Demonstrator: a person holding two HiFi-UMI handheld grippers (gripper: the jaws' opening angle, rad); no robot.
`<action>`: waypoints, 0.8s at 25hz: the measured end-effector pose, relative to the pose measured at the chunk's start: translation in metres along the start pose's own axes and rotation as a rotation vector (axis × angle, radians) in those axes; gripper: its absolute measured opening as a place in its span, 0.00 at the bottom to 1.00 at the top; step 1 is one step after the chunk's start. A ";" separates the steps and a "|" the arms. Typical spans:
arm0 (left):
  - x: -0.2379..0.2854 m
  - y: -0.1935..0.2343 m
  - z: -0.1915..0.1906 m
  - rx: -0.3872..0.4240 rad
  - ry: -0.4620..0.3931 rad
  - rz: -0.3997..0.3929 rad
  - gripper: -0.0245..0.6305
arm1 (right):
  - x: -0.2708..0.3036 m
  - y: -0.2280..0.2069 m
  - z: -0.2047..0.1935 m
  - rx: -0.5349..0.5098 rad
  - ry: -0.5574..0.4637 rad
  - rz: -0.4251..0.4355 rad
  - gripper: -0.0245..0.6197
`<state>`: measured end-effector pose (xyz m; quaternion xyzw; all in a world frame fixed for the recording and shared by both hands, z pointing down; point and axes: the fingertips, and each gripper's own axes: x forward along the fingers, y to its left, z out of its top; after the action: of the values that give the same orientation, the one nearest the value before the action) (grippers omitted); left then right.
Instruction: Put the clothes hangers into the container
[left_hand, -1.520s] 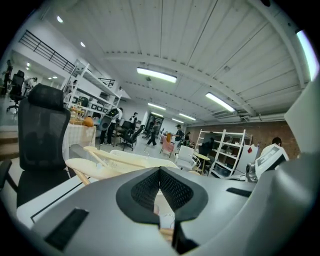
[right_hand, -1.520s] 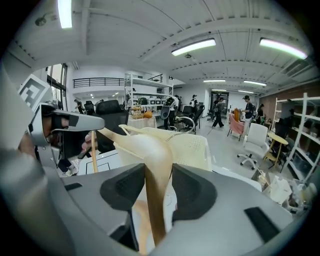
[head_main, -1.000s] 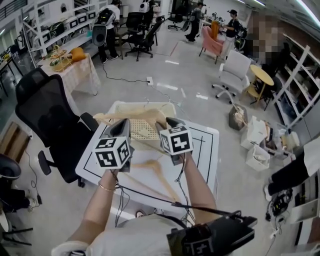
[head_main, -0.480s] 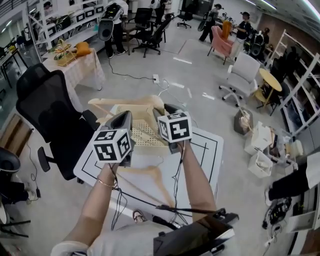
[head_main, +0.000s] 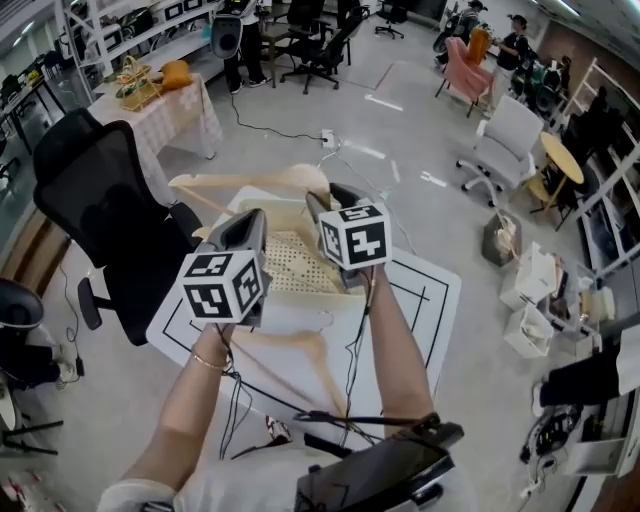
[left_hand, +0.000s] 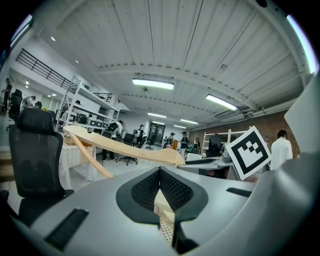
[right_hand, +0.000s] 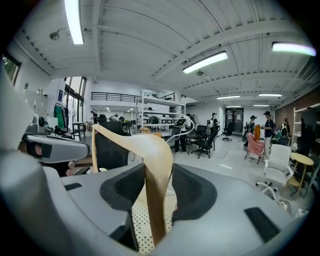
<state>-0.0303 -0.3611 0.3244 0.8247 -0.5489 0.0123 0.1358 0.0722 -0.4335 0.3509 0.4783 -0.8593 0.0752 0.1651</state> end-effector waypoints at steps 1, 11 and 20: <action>0.004 0.001 -0.002 0.002 0.003 0.003 0.05 | 0.007 -0.001 -0.002 0.000 0.000 0.007 0.31; 0.035 0.027 -0.054 -0.064 0.102 0.035 0.05 | 0.068 -0.003 -0.066 0.033 0.119 0.122 0.31; 0.054 0.036 -0.097 -0.125 0.178 0.061 0.05 | 0.089 0.005 -0.126 0.038 0.250 0.200 0.32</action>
<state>-0.0287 -0.3996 0.4340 0.7932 -0.5592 0.0555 0.2345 0.0515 -0.4654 0.5003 0.3800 -0.8739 0.1663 0.2534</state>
